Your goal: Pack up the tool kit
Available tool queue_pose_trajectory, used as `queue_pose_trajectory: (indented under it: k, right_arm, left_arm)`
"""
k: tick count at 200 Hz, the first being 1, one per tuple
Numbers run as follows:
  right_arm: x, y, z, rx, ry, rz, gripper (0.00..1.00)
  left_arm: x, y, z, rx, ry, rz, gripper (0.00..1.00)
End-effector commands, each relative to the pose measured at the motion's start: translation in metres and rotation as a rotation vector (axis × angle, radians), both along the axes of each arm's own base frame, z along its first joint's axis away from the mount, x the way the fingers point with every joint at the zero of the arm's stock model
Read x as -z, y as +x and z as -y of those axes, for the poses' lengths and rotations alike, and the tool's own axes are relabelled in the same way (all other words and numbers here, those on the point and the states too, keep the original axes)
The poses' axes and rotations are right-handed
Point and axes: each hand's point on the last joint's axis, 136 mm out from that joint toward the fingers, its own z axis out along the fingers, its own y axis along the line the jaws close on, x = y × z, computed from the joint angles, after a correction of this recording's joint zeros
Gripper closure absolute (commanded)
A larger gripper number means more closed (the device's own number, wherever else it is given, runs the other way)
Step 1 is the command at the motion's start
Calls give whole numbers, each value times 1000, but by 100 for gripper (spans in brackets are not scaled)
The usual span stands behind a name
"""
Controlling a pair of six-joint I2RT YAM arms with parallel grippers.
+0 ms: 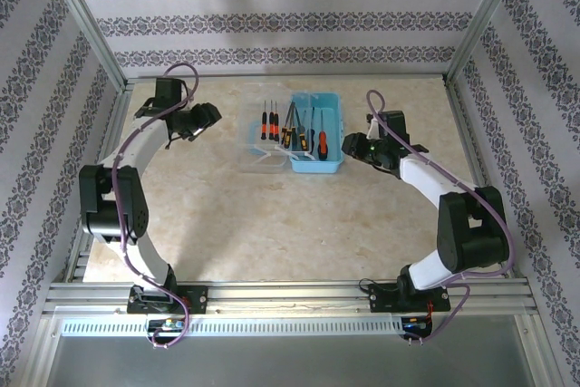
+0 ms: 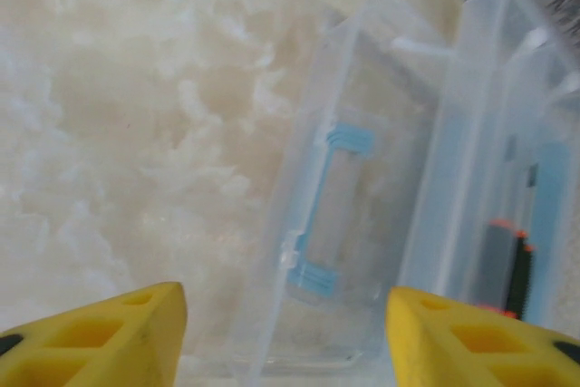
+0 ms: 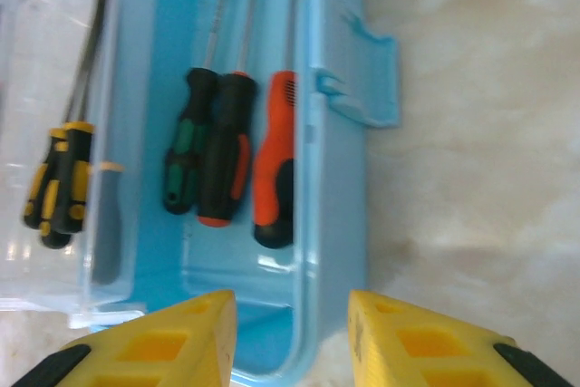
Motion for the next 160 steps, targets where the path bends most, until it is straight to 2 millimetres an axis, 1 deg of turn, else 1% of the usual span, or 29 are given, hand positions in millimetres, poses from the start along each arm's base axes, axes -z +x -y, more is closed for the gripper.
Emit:
queue_pose_trajectory:
  k: [1,16,29,37,64,76,106,133,160]
  right_arm:
    - [-1,10,-12,-5,69,74,64]
    - [9,13,-6,41,81,57,67]
    - [12,12,-10,33,98,55,70]
    - [13,9,-9,36,84,50,70]
    - [17,0,-3,72,55,71,70]
    - [20,-2,-1,84,52,72,71]
    - [27,-3,-5,91,62,66,73]
    - [35,-2,-12,80,98,48,74]
    - [38,-1,-16,71,136,39,74]
  left_arm:
    - [11,-7,2,71,16,-58,45]
    - [20,-7,9,112,-11,-89,47]
    - [28,-8,15,151,-26,-124,47]
    - [31,-8,19,176,-31,-136,47]
    - [31,-7,26,212,-19,-120,47]
    - [36,-10,29,224,-5,-135,48]
    - [44,-13,45,277,6,-153,51]
    - [53,-16,52,303,0,-175,53]
    - [61,-19,58,326,10,-203,62]
